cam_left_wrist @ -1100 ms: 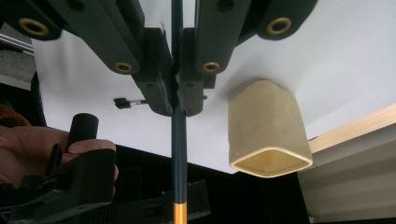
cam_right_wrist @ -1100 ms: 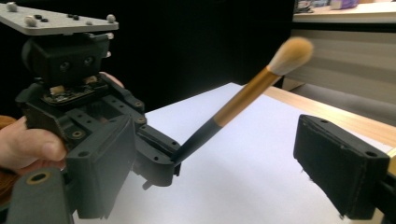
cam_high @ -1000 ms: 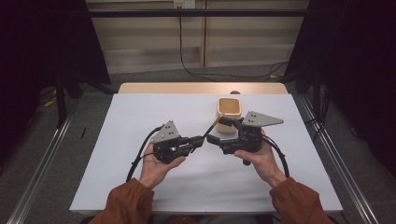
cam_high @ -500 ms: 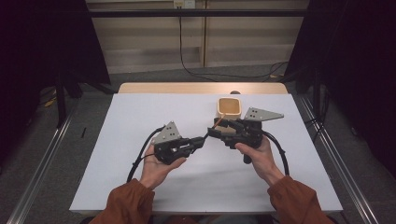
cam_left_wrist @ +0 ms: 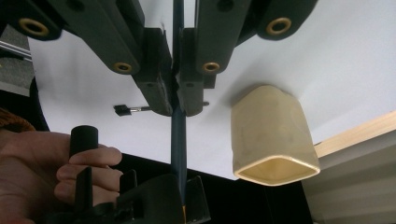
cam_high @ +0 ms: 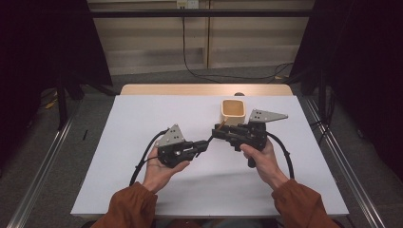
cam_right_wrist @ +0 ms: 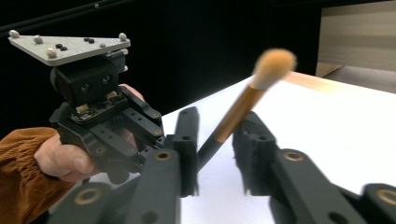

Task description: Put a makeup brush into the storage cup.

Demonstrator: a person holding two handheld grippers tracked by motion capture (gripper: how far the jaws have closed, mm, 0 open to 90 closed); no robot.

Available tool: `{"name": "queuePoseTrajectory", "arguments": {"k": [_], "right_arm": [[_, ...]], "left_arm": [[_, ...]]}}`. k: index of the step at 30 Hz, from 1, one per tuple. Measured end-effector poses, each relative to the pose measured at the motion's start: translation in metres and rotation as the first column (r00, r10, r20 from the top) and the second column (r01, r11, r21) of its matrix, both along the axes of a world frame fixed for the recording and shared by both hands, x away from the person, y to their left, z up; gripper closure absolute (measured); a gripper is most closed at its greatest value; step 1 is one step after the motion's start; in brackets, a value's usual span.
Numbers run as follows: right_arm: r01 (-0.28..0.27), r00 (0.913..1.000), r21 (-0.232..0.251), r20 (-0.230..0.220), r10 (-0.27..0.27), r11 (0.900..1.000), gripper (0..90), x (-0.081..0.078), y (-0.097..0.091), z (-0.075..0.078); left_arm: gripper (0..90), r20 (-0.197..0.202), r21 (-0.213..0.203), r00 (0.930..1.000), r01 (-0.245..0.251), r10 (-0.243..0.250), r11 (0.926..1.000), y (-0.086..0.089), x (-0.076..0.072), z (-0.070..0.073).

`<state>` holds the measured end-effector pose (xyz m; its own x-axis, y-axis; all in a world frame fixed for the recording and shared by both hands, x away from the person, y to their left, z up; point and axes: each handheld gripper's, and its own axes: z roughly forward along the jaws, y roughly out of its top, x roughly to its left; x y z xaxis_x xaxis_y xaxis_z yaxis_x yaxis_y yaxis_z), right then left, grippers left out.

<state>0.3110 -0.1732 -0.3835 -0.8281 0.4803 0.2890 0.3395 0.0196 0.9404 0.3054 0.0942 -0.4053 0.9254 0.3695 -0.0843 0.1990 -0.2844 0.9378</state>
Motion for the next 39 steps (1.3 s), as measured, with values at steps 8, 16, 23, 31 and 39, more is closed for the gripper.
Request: {"name": "queuePoseTrajectory", "arguments": {"k": [8,16,23,31,39], "right_arm": [[-0.03,0.9995,0.008,-0.013,0.03,0.9995,80.6,0.001,0.0006,-0.0001],[-0.051,0.9987,0.001,-0.011,0.051,0.9987,83.2,-0.0011,0.0021,0.0028],[-0.057,0.9984,-0.009,-0.002,0.057,0.9983,84.1,-0.0026,0.0029,0.0043],[-0.05,0.9987,-0.03,0.006,0.05,0.9983,84.2,-0.0042,0.003,0.0059],[-0.041,0.9991,-0.035,0.012,0.041,0.9986,84.2,-0.0032,0.0012,0.0056]], "left_arm": [[84.4,0.006,0.007,1.0,0.006,-0.006,1.0,-0.0023,-0.0001,-0.0025],[84.2,0.015,0.002,0.9998,0.011,-0.011,0.9999,-0.0037,-0.0004,-0.0044],[82.5,0.0,-0.008,1.0,0.006,-0.006,0.9999,-0.0026,0.0008,-0.0049],[74.3,-0.019,-0.004,0.9998,-0.009,0.009,0.9999,-0.0005,0.0023,-0.0057],[59.8,-0.034,-0.01,0.9982,-0.05,0.05,0.9987,0.0043,0.0047,-0.0063]]}}
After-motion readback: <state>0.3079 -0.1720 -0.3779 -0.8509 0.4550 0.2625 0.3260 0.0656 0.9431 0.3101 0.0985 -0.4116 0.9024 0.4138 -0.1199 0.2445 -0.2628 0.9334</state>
